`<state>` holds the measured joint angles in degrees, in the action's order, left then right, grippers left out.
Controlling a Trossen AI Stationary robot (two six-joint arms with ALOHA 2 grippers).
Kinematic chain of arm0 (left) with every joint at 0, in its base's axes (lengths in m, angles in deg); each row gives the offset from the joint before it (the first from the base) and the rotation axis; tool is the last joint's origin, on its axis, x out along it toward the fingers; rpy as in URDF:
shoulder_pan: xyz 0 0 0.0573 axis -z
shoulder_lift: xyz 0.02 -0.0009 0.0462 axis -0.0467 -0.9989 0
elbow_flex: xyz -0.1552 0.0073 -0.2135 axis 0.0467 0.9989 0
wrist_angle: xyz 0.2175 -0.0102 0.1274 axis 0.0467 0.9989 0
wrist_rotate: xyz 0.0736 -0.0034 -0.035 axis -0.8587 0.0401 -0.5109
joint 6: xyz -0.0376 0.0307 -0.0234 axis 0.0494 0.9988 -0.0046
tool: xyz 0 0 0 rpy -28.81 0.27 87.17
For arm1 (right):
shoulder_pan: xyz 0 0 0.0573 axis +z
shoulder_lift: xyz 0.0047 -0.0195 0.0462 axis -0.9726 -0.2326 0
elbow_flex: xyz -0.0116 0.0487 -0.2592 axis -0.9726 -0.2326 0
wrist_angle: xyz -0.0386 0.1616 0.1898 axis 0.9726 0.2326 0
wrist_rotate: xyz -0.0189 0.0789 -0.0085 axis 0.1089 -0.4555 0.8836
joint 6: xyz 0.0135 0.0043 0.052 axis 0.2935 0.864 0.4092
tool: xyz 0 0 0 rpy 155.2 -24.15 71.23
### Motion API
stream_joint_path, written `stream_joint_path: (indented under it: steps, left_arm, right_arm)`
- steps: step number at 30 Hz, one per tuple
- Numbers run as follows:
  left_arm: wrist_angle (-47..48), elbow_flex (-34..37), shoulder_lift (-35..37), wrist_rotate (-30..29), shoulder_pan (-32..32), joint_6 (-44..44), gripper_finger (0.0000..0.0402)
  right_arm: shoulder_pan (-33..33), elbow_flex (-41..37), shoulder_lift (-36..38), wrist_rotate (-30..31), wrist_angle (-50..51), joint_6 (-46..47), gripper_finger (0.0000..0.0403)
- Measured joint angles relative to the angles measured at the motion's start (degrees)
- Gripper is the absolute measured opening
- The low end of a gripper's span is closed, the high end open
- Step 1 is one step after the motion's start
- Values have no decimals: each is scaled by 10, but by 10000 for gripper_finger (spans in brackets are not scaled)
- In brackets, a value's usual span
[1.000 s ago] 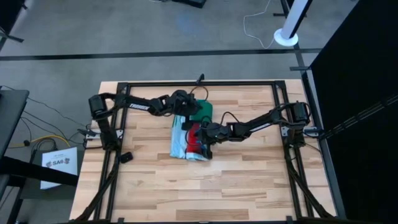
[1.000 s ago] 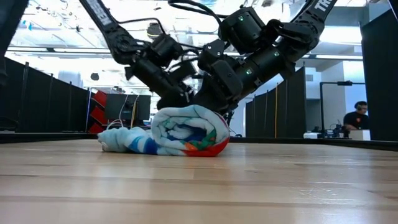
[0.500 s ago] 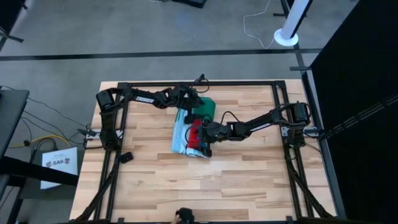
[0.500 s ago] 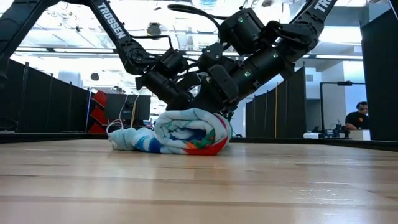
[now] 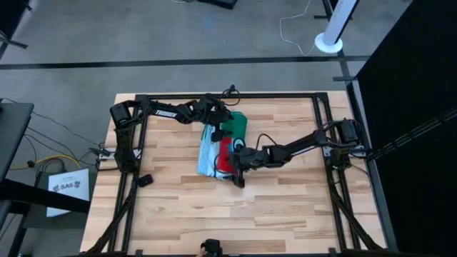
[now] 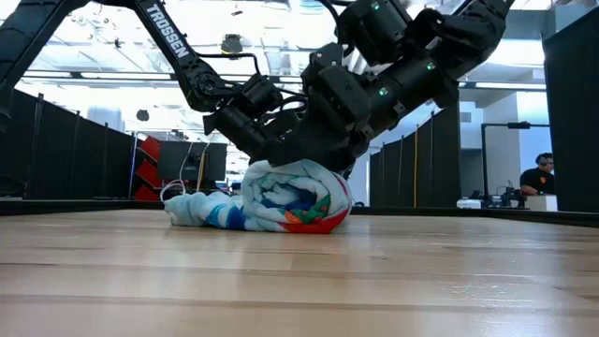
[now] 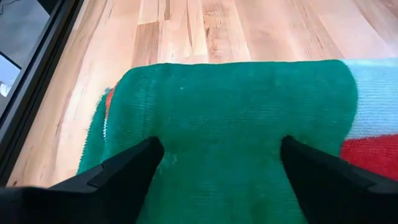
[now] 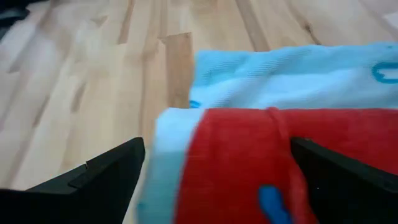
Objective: Roll towel
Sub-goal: Roll the multicolor dinosaur print towel
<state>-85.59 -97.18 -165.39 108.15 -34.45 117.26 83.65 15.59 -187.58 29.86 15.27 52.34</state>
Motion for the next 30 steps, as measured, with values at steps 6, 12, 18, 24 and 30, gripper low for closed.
stream_joint_path:
  steps: [6, 12, 18, 24, 30]
  left_arm:
    - [10, 0, 0, 0, 0, 1, 324]
    - [12, 1, 0, 0, 0, 5, 324]
    - [12, 1, 0, 0, 0, 5, 324]
    - [3, 0, -1, -66, -9, 2, 324]
    - [3, 1, -1, -71, -9, 3, 324]
  right_arm:
    - [20, 0, 0, 14, 3, 31, 377]
    - [43, 0, 0, 19, 5, 66, 377]
    - [77, 1, 0, 59, 5, 91, 377]
    - [115, 22, -6, 53, 21, 87, 377]
    - [105, 42, 1, 179, 17, -7, 377]
